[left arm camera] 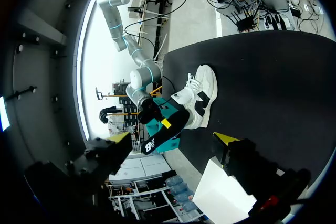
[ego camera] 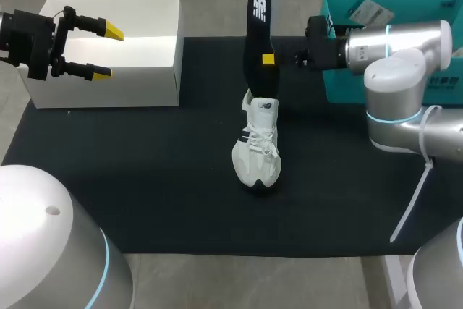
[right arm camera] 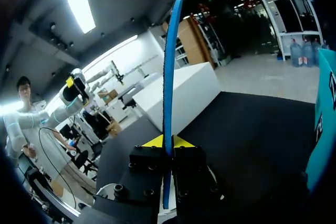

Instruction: Take the shoe out of the shoebox, open the shoe tongue, remove and reinsert the insole, then place the shoe into the shoebox

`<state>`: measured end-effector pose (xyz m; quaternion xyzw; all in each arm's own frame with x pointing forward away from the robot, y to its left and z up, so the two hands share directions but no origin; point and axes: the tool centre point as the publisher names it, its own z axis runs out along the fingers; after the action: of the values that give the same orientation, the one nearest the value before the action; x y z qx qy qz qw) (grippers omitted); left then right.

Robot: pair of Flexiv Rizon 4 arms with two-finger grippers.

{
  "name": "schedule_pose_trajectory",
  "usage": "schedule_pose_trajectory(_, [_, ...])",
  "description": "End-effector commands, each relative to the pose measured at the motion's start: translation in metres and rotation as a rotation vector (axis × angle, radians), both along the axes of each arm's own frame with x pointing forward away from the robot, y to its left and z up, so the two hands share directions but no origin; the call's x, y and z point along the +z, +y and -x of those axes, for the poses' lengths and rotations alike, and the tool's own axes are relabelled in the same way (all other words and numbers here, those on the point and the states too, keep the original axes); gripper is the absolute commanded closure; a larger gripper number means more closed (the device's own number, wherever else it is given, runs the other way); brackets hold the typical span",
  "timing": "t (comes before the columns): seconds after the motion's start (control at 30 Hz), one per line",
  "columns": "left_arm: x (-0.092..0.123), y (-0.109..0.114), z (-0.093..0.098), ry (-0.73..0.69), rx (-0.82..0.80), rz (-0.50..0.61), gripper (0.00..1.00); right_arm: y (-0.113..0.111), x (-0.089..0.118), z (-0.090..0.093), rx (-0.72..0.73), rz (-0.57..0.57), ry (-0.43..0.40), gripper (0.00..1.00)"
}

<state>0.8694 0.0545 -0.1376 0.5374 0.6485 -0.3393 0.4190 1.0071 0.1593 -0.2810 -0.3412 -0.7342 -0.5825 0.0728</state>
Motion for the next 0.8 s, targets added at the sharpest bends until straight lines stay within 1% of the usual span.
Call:
schedule_pose_trajectory(0.03, [0.0, 0.0, 0.0, 0.0, 0.0, -0.003, 0.0, 0.004, -0.007, -0.002, 0.004, 0.013, -0.009, 1.0])
schedule_pose_trajectory(0.27, [0.0, 0.0, 0.0, 0.0, 0.0, -0.003, 0.0, 0.01, -0.02, -0.003, 0.02, -0.001, -0.008, 1.0])
schedule_pose_trajectory(0.33, [0.0, 0.0, 0.0, 0.0, 0.0, -0.003, 0.0, 0.01, -0.024, -0.002, 0.014, -0.032, -0.052, 1.0])
schedule_pose_trajectory(0.4, [0.0, 0.0, 0.0, 0.0, 0.0, -0.003, 0.0, 0.008, -0.029, 0.0, 0.005, -0.044, -0.077, 1.0])
schedule_pose_trajectory(0.47, [0.0, 0.0, 0.0, 0.0, 0.0, -0.003, 0.0, 0.006, -0.034, 0.002, -0.019, -0.081, -0.094, 1.0])
schedule_pose_trajectory(0.6, [0.0, 0.0, 0.0, 0.0, 0.0, -0.003, 0.0, 0.004, -0.044, 0.006, -0.04, -0.104, -0.082, 1.0])
schedule_pose_trajectory(0.8, [0.0, 0.0, 0.0, 0.0, 0.0, -0.003, 0.0, 0.006, -0.051, 0.013, -0.034, -0.1, -0.044, 1.0])
